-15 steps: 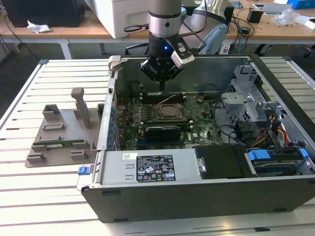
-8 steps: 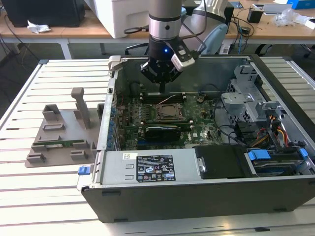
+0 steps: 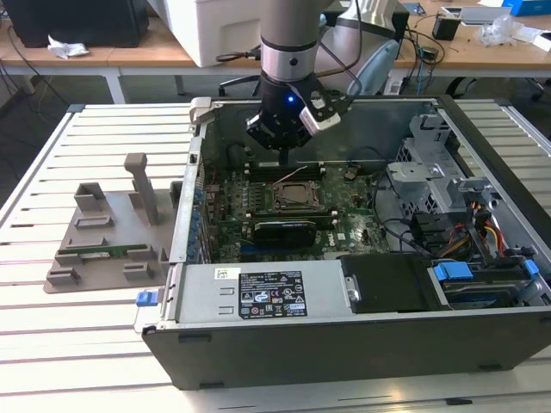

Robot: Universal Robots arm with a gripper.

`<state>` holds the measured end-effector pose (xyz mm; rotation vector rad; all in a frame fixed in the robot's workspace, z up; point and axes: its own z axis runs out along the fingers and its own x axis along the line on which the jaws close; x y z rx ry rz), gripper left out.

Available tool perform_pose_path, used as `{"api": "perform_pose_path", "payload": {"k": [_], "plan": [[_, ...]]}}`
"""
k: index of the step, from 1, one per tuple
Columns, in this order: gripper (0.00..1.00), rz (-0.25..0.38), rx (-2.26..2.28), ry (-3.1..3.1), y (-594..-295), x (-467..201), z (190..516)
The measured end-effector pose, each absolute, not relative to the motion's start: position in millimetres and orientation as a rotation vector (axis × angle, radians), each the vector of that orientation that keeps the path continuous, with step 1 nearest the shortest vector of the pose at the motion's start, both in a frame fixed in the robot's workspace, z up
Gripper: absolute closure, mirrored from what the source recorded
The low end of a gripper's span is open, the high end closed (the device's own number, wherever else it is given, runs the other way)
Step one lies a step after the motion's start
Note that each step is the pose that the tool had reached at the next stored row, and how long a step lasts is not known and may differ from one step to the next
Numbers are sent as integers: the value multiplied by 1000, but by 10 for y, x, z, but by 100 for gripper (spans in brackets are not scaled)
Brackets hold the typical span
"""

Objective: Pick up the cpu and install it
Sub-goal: 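Install the first cpu locking lever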

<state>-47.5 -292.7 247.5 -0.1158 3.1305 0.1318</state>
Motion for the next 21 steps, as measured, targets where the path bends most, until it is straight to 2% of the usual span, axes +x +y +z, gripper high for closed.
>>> {"api": "perform_pose_path", "payload": {"k": [7, 21], "plan": [[89, 132, -117, 3131, -2886, -474, 2288], [89, 111, -130, 3133, -2844, -359, 2206]]}}
